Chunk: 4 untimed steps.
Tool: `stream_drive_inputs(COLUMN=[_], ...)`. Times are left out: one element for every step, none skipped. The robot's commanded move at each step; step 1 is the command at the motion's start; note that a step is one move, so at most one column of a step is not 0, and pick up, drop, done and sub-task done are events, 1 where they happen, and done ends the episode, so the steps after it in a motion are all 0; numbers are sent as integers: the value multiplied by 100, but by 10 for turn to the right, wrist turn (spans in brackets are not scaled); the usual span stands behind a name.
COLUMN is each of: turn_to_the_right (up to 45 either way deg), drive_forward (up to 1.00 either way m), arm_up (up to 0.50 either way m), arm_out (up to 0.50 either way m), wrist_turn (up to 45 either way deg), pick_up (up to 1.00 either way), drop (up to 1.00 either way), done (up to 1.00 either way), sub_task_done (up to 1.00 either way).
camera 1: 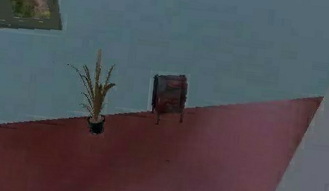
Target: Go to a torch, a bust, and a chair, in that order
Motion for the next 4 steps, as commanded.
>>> stream_drive_inputs(turn_to_the_right=[0, 450, 240, 0], drive_forward=[65, 0, 0, 100], arm_up=[0, 0, 0, 0], arm_out=[0, 0, 0, 0], wrist_turn=[0, 0, 0, 0], pick_up=[0, 0, 0, 0], drop=[0, 0, 0, 0], done=[0, 0, 0, 0], sub_task_done=[0, 0, 0, 0])
